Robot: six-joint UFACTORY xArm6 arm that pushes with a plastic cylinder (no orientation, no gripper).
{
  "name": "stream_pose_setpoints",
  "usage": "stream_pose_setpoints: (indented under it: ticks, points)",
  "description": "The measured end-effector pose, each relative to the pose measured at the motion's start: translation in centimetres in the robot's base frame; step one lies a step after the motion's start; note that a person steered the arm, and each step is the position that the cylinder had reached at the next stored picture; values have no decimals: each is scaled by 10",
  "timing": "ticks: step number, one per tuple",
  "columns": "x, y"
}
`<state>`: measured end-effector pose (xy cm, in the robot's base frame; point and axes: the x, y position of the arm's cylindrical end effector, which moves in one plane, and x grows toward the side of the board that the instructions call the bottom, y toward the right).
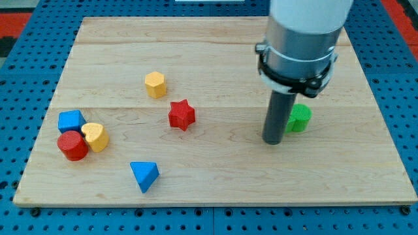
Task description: Move your arms to the blue triangle
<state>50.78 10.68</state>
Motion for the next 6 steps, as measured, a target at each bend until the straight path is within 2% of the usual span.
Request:
stream_pose_setpoints:
  ticks: [1,2,3,4,6]
  points:
    - [36,-13]
    - [91,-88]
    - [111,-184]
    - [104,-248]
    - [80,-239]
